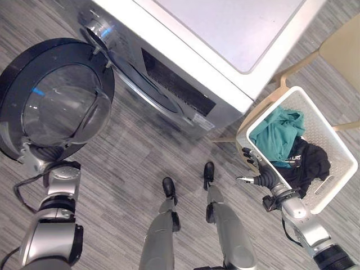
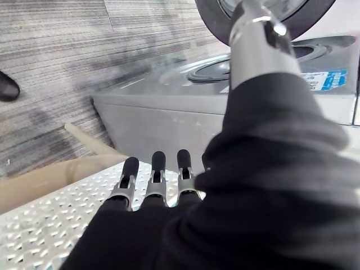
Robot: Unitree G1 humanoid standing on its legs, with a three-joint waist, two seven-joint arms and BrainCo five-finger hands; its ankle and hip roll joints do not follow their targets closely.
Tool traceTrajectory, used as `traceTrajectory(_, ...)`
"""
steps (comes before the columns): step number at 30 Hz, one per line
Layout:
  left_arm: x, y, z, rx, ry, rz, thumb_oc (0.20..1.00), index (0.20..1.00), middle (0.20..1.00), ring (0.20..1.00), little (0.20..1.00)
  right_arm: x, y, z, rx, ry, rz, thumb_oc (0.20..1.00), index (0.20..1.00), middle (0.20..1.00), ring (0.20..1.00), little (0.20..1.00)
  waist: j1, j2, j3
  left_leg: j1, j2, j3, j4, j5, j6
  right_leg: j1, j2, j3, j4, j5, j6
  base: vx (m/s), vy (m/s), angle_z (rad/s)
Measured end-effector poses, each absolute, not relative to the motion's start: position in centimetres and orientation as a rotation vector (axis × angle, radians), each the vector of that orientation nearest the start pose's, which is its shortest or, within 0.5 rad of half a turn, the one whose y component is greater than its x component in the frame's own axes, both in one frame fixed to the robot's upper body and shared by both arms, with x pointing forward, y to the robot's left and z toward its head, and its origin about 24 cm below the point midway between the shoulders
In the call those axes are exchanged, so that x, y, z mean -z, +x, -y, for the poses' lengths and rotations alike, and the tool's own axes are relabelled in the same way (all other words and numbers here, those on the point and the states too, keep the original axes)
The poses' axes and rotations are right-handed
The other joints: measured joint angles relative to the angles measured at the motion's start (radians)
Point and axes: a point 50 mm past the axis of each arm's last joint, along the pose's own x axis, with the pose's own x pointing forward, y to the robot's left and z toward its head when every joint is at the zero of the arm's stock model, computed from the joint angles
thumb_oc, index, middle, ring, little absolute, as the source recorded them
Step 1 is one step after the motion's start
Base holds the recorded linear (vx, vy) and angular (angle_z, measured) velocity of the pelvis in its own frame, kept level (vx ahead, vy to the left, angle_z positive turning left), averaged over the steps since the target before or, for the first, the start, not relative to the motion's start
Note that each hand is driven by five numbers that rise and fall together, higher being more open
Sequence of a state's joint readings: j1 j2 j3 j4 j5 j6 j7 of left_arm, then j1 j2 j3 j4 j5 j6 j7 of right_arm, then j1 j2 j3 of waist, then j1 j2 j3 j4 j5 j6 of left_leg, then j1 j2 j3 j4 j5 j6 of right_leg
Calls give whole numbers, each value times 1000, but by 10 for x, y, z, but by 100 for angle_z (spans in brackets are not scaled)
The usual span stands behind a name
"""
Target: Grab the laundry basket,head to the washer,open it,put in the laundry and shut it.
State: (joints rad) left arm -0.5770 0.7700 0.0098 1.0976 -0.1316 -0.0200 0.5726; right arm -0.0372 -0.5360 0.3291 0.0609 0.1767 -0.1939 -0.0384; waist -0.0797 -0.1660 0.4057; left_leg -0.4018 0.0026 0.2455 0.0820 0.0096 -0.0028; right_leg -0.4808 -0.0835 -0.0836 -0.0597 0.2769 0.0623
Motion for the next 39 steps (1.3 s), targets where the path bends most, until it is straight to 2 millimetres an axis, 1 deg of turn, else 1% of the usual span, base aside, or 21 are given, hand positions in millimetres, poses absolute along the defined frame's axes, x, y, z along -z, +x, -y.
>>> traceTrajectory(3,-90,275,-414,-1053,628,-309,1000,1000,1000,1000,1000,-53,245,176,-310,-350,94,1000,1000,1000,1000,1000,0,-5,-3,-3,7,9,27,-16,-1,0,1,12,9,10,15,7,20,-8)
traceTrajectory(10,-85,273,-408,-1026,642,-278,1000,1000,1000,1000,1000,-54,241,168,-365,-349,102,1000,1000,1000,1000,1000,-4,-16,-11,-15,9,30,93,-54,1,-1,1,39,26,16,21,49,33,-11)
traceTrajectory(11,-77,268,-397,-967,628,-234,1000,1000,1000,1000,1000,-59,242,164,-370,-338,125,1000,1000,1000,1000,1000,0,-19,-12,2,10,48,98,-65,8,-1,6,55,42,17,23,88,50,-47)
traceTrajectory(13,-42,245,-363,-808,578,-197,1000,1000,1000,1000,1000,-67,245,161,-340,-295,168,1000,1000,1000,1000,1000,7,-22,-15,77,14,99,90,-84,16,28,14,97,71,17,23,119,49,-73)
traceTrajectory(15,0,227,-337,-724,497,-304,1000,1000,1000,1000,1000,-68,244,163,-319,-288,173,1000,1000,1000,1000,1000,7,-9,-41,134,19,111,91,-122,24,73,16,90,65,13,25,153,76,-63)
traceTrajectory(16,16,218,-325,-674,468,-356,1000,1000,1000,1000,1000,-66,242,164,-310,-289,168,1000,1000,1000,1000,1000,8,-8,-63,152,16,130,95,-133,26,89,12,74,55,-30,51,159,90,-48)
traceTrajectory(17,30,211,-314,-628,443,-404,1000,1000,1000,1000,1000,-64,241,167,-300,-295,156,1000,1000,1000,1000,1000,8,3,-81,163,19,138,107,-144,25,105,6,49,44,-80,27,115,67,-43)
traceTrajectory(18,40,203,-305,-584,424,-437,1000,1000,1000,1000,1000,-62,241,170,-287,-305,148,1000,1000,1000,1000,1000,10,25,-89,181,40,172,99,-135,26,104,8,1,56,-138,30,120,53,-46)
traceTrajectory(19,45,198,-302,-559,420,-454,1000,1000,1000,1000,1000,-59,241,171,-284,-315,137,1000,1000,1000,1000,1000,18,30,-92,200,43,190,89,-128,26,107,5,-28,69,-155,19,129,32,-121)
traceTrajectory(20,66,179,-298,-504,401,-554,1000,1000,1000,1000,1000,-55,242,172,-283,-345,119,1000,1000,1000,1000,1000,60,50,-98,300,59,283,56,-127,22,146,-32,-155,93,-184,-24,158,-48,-126)
traceTrajectory(21,76,170,-292,-480,382,-601,1000,1000,1000,1000,1000,-56,242,174,-278,-359,121,1000,1000,1000,1000,1000,61,82,-119,323,69,297,39,-130,20,167,-50,-220,112,-189,-31,119,-51,-105)
traceTrajectory(22,84,163,-285,-452,369,-636,1000,1000,1000,1000,1000,-54,239,178,-264,-367,112,1000,1000,1000,1000,1000,54,112,-148,330,74,293,28,-132,16,173,-61,-238,132,-183,-21,120,-99,-28)
traceTrajectory(24,96,156,-271,-373,365,-687,1000,1000,1000,1000,1000,-46,236,185,-242,-382,74,1000,1000,1000,1000,1000,58,135,-181,387,70,320,-16,-120,-7,204,-86,-287,178,-172,-5,133,-124,-30)
traceTrajectory(25,100,154,-268,-351,357,-708,1000,1000,1000,1000,1000,-42,235,187,-240,-393,55,1000,1000,1000,1000,1000,59,133,-190,399,65,312,-17,-118,-13,219,-84,-281,167,-156,-13,194,-187,-33)
traceTrajectory(26,110,153,-255,-306,332,-755,1000,1000,1000,1000,1000,-37,234,196,-212,-431,27,1000,1000,1000,1000,1000,50,160,-202,408,84,260,-14,-105,-29,244,-51,-260,156,-158,-18,120,-138,-24)
traceTrajectory(28,120,152,-245,-273,301,-804,1000,1000,1000,1000,1000,-30,233,206,-176,-487,-15,1000,1000,1000,1000,1000,52,165,-207,424,102,229,7,-89,-44,283,-32,-251,125,-161,-32,103,-189,-28)
traceTrajectory(33,132,149,-232,-237,253,-877,1000,1000,1000,1000,1000,-19,231,221,-133,-606,-82,1000,1000,1000,1000,1000,25,168,-218,410,168,133,207,-46,-109,393,18,-216,51,-186,-35,73,-110,-21)
traceTrajectory(35,135,143,-230,-231,246,-896,1000,1000,1000,1000,1000,-18,235,221,-151,-661,-87,1000,1000,1000,1000,1000,32,155,-215,358,166,13,346,-40,-134,409,32,-151,37,-190,-80,53,-20,-65)
traceTrajectory(36,138,138,-228,-222,241,-916,1000,1000,1000,1000,1000,-15,239,219,-168,-682,-100,1000,1000,1000,1000,1000,55,149,-215,343,139,-72,338,-67,-144,414,34,-118,24,-185,-88,135,2,-98)
traceTrajectory(37,142,133,-222,-206,226,-939,1000,1000,1000,1000,1000,-12,242,221,-172,-717,-122,1000,1000,1000,1000,1000,59,147,-214,297,115,-129,244,-80,-148,417,42,-89,1,-181,-89,158,36,-85)
traceTrajectory(39,147,126,-217,-178,233,-979,1000,1000,1000,1000,1000,-4,244,221,-191,-755,-164,1000,1000,1000,1000,1000,73,149,-214,278,91,-152,47,-48,-125,423,55,-67,-21,-181,-88,105,35,-64)
